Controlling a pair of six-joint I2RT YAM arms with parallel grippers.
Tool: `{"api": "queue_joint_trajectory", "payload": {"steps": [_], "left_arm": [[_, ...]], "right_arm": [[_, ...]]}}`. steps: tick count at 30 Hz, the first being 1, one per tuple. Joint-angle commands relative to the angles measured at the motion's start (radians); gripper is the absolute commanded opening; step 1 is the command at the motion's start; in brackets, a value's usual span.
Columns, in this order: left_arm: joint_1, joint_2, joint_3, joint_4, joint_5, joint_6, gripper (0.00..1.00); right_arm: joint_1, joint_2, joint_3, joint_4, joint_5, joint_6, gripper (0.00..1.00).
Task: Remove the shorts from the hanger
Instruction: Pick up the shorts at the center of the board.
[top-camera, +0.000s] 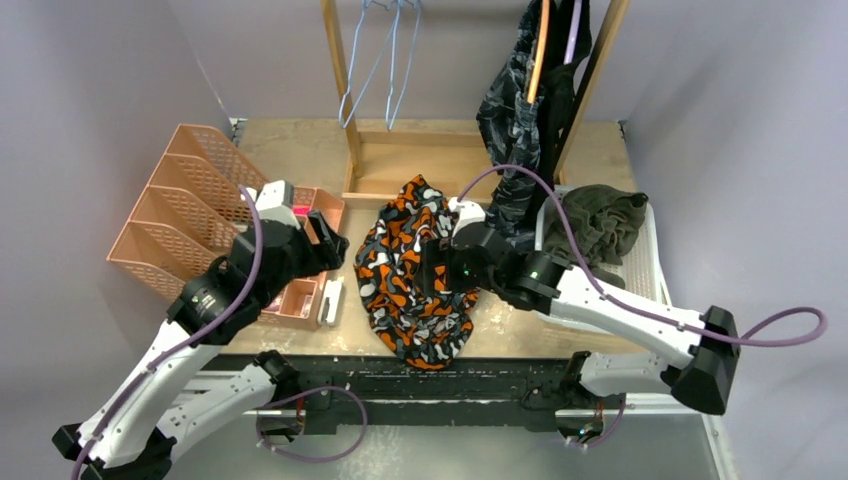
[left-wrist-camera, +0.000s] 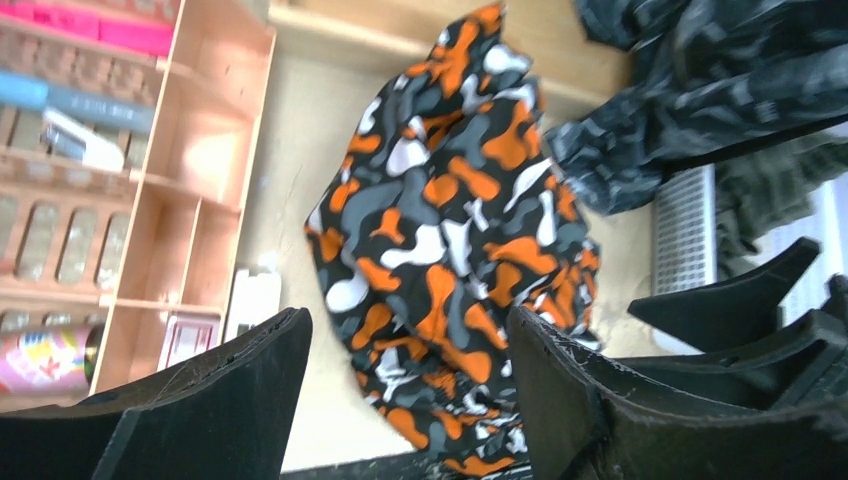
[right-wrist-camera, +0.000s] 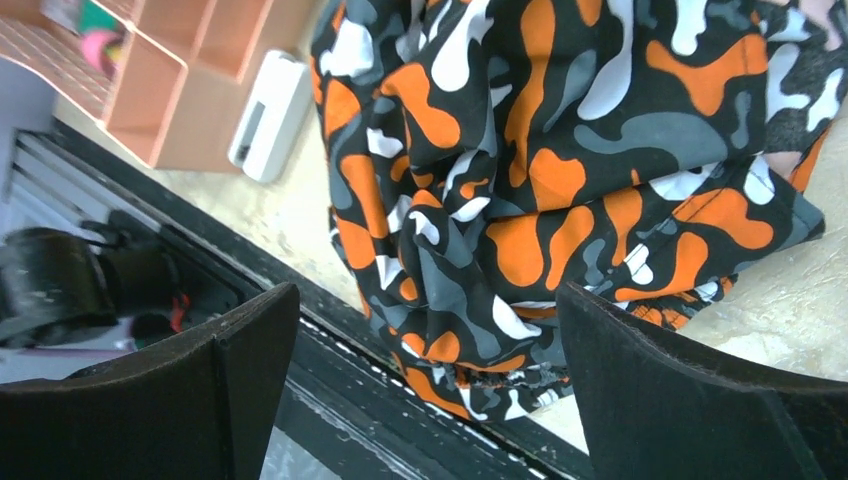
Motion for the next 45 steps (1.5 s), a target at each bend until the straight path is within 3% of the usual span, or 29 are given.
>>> {"api": "queue_joint_trajectory", "payload": {"steps": [1,7,15,23,32,40,42,45], "left_arm": [[0.004,-0.045,-0.120,0.003,-0.023,-0.132,0.71],[0.004,-0.106,-0.194,-0.027,-0.062,-0.199,0.71],[0.004,-0.176,-0.173,-0.097,-0.125,-0.224,0.76],[0.004,-0.147,-0.171,-0.038,-0.094,-0.244,0.76],[0.004,-0.153,-0.196,-0.032,-0.063,-0.244,0.75],[0.005,-0.218,-0.153,-0.127,-0.224,-0.253,0.74],[0.005,-0.227,-0.153,-0.143,-0.235,-0.268,0.74],[0.005,-0.238,-0.167,-0.152,-0.227,-0.284,0.74]], "right_arm": [[0.002,0.077,0.029,0.002,-0.048,-0.064,0.99],[0.004,0.262,0.181,-0.073,0.029,-0.149,0.99],[0.009,0.572,0.394,-0.176,0.138,-0.216,1.00],[0.010,0.666,0.240,0.023,-0.094,-0.302,0.99],[0.045,0.829,0.148,0.018,0.000,-0.165,0.99],[0.099,0.869,0.091,0.058,0.108,-0.003,0.64],[0.106,0.803,0.070,0.056,0.181,0.055,0.48],[0.118,0.635,0.026,0.092,0.243,0.074,0.36]]}}
